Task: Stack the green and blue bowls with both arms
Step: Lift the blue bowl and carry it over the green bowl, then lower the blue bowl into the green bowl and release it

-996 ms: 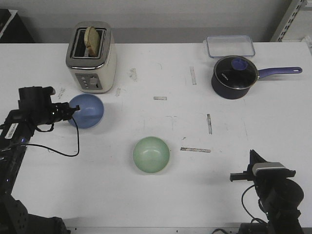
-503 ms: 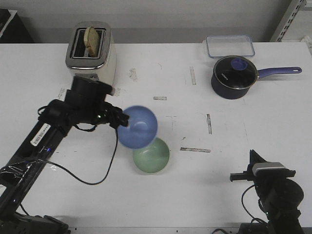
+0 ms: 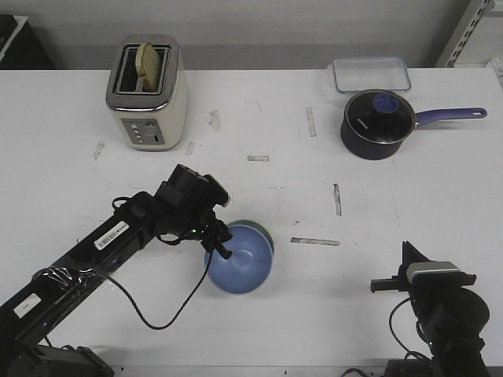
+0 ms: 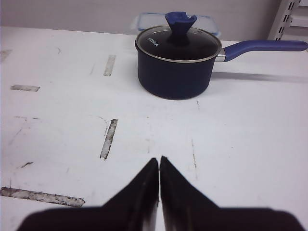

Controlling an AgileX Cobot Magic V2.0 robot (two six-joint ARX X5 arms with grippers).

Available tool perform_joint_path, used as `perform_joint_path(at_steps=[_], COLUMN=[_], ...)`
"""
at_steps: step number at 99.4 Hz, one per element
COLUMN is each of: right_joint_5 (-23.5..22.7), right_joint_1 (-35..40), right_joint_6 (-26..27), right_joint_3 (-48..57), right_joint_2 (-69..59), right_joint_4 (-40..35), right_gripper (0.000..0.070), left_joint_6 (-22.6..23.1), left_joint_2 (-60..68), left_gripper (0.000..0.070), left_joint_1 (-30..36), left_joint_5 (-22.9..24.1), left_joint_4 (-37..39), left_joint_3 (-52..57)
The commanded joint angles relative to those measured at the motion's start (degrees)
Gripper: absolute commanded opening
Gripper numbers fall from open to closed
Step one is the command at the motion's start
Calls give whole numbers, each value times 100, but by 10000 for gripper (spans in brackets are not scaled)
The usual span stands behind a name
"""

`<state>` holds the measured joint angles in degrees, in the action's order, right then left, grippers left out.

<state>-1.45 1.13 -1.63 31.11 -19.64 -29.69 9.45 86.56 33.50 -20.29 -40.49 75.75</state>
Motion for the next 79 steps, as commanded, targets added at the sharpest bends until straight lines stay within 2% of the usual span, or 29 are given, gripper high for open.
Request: perform_joint_path(at_steps=[1, 17, 67, 72, 79], right_joint_5=[-4, -4, -4, -4, -4], right_joint_1=[11, 11, 11, 11, 11], right_joint_6=[76, 76, 76, 76, 76], right_joint_3=[2, 2, 2, 2, 2], right_joint_2=[-33, -33, -33, -33, -33], right_joint_4=[39, 35, 26, 26, 26], right_gripper=[0, 0, 0, 0, 0], left_joint_6=[-155, -164, -289, -291, -313], left_joint_2=[79, 125, 745, 743, 743], left_gripper=[0, 0, 6, 41, 184], left_joint_1=[-13, -11, -11, -11, -11], left_joint_5=[-31, -31, -26, -26, -26], left_joint_4=[199, 468, 459, 457, 455], left_joint_3=[90, 90, 90, 90, 92])
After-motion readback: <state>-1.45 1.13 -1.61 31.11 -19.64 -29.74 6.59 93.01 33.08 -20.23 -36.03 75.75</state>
